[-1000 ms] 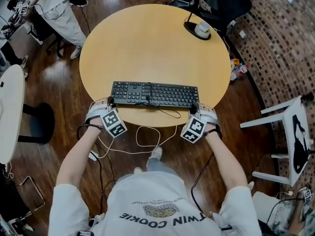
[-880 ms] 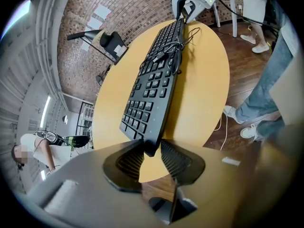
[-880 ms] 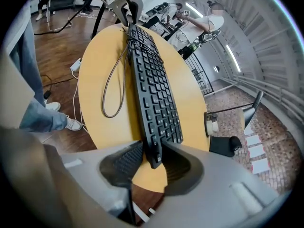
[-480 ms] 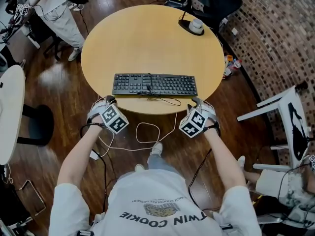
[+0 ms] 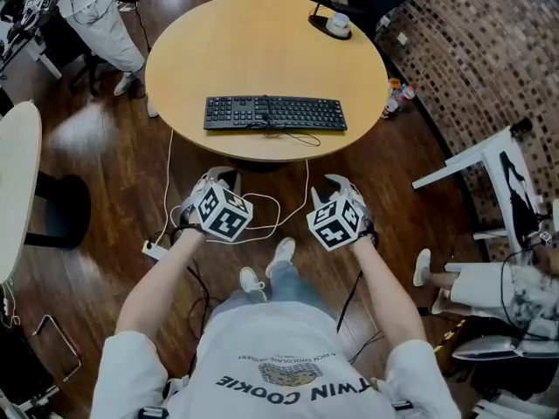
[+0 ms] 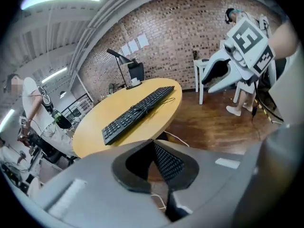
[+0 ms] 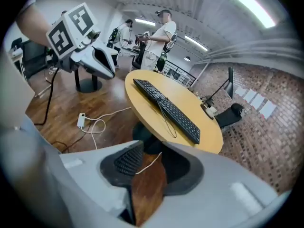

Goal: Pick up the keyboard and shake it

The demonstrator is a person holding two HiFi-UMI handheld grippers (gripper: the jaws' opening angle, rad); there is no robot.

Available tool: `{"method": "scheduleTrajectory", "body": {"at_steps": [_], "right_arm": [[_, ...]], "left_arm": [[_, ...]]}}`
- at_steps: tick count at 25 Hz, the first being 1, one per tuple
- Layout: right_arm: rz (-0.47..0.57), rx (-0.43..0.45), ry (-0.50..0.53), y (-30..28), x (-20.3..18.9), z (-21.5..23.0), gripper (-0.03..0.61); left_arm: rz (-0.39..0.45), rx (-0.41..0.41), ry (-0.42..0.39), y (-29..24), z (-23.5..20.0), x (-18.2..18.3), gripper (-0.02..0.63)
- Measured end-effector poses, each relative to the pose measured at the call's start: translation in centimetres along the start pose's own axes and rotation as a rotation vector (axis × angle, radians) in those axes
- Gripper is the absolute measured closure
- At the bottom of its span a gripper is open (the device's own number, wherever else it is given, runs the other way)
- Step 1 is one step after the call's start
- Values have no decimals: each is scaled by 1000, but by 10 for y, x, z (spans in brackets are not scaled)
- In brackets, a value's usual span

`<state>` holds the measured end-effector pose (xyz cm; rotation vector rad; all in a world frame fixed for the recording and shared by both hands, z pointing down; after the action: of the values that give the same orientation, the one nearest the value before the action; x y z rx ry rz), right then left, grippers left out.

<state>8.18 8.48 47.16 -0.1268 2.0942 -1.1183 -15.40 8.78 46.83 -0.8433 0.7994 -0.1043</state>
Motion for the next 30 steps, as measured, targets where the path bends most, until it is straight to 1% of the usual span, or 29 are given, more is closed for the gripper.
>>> {"method": "scheduleTrajectory", "body": {"at_steps": [4, 7, 9, 12, 16, 22, 26, 30], "right_arm": [[74, 88, -157, 34, 5, -28, 456], [135, 129, -236, 54, 9, -42, 465], [177, 143, -288, 68, 6, -48, 489], [233, 161, -378, 91, -13, -55, 523], [258, 201, -489, 114, -41, -67, 561], [313, 242, -602, 155, -85, -79, 563], [331, 260, -626, 184, -112, -83, 563], [356, 258, -668, 203, -130, -97, 563]], "left_arm": [[78, -29, 121, 30, 32, 10, 606], [124, -53, 180, 46, 56, 21, 606], [150, -52, 211, 57, 74, 29, 606], [177, -44, 255, 74, 108, 39, 606], [201, -48, 306, 91, 143, 49, 606], [235, -53, 336, 119, 199, 60, 606], [247, -34, 354, 137, 235, 71, 606], [256, -31, 392, 153, 260, 65, 606]]}}
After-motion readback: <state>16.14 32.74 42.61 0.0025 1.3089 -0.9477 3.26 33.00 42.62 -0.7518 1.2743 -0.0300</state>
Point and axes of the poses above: the fingertips, and each gripper's own axes: y backward along the fingers, z to its right, x out of its top, the point moved 9 cm from there along y, backward along the fingers, and after that the axes turned 7 degrees about -y, right-handed, at the moved point
